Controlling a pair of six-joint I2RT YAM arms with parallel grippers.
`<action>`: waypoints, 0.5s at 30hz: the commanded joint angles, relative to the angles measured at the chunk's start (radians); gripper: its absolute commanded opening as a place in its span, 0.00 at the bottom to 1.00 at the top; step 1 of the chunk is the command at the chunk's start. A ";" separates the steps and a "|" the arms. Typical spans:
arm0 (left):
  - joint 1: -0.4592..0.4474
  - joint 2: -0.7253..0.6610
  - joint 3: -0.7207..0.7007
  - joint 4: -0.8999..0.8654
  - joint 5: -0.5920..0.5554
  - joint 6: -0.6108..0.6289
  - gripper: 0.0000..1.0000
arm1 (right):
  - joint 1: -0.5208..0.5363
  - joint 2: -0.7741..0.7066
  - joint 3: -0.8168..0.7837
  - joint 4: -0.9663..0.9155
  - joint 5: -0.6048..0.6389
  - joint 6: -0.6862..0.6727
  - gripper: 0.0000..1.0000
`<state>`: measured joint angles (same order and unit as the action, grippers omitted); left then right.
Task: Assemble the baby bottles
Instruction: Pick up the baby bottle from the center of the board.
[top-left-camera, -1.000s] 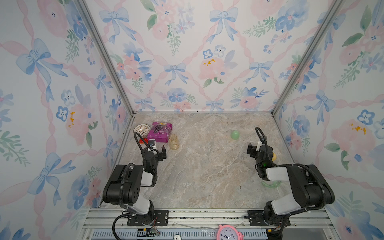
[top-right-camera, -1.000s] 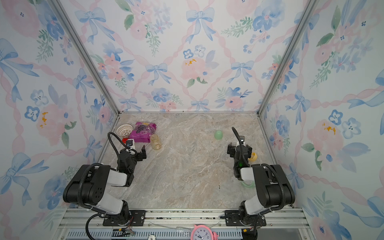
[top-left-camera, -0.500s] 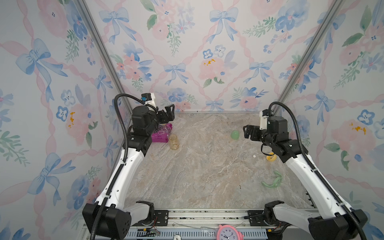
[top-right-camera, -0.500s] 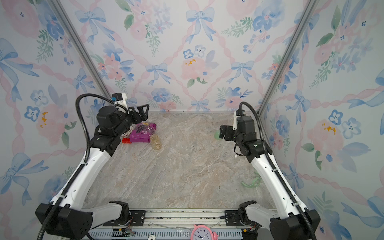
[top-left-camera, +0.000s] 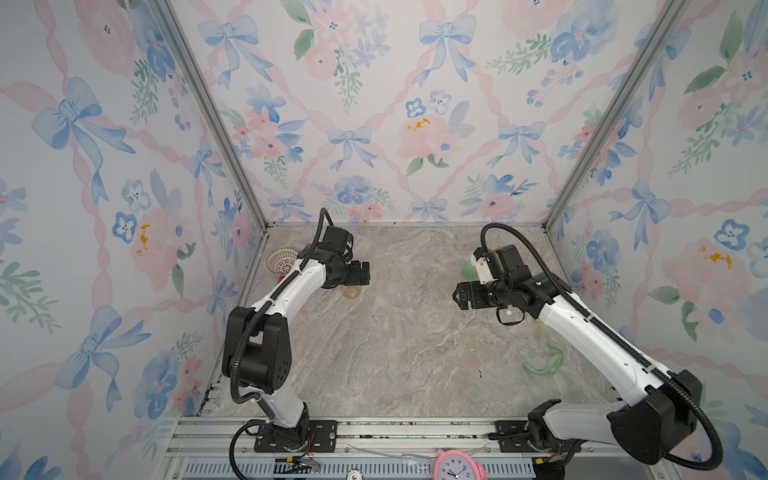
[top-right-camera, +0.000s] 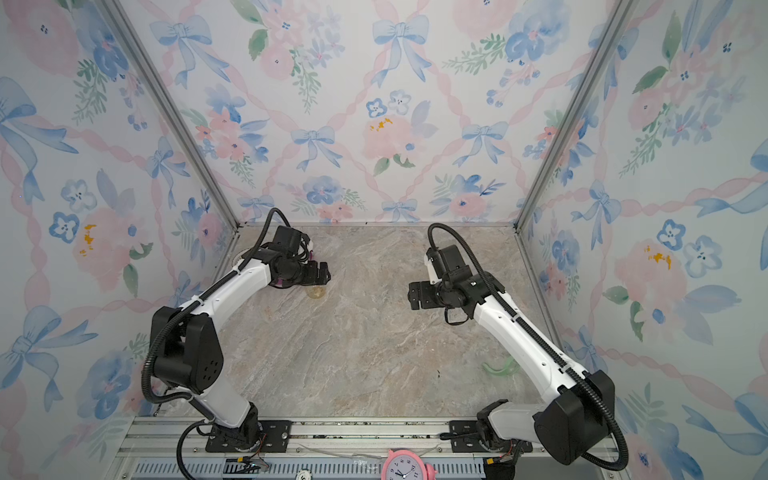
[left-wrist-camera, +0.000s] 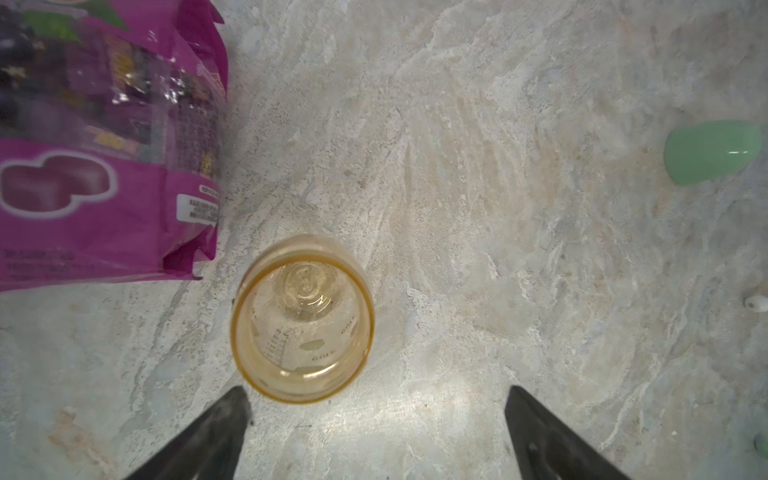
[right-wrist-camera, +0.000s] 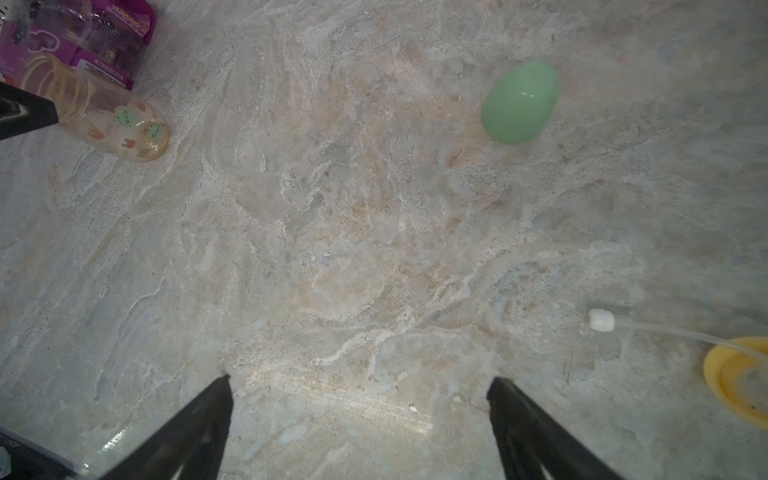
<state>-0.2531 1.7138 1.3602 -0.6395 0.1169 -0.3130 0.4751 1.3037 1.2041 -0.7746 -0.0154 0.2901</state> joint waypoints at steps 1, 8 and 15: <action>0.000 0.041 0.034 -0.046 -0.082 0.024 0.97 | 0.011 -0.052 -0.001 -0.032 -0.013 0.020 0.96; -0.007 0.086 0.076 -0.048 -0.152 0.024 0.95 | 0.010 -0.089 -0.053 -0.012 -0.026 0.027 0.96; -0.006 0.213 0.170 -0.047 -0.177 0.053 0.89 | 0.012 -0.079 -0.062 0.011 -0.051 0.037 0.96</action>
<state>-0.2546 1.8793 1.5005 -0.6678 -0.0345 -0.2874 0.4793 1.2221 1.1515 -0.7700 -0.0463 0.3107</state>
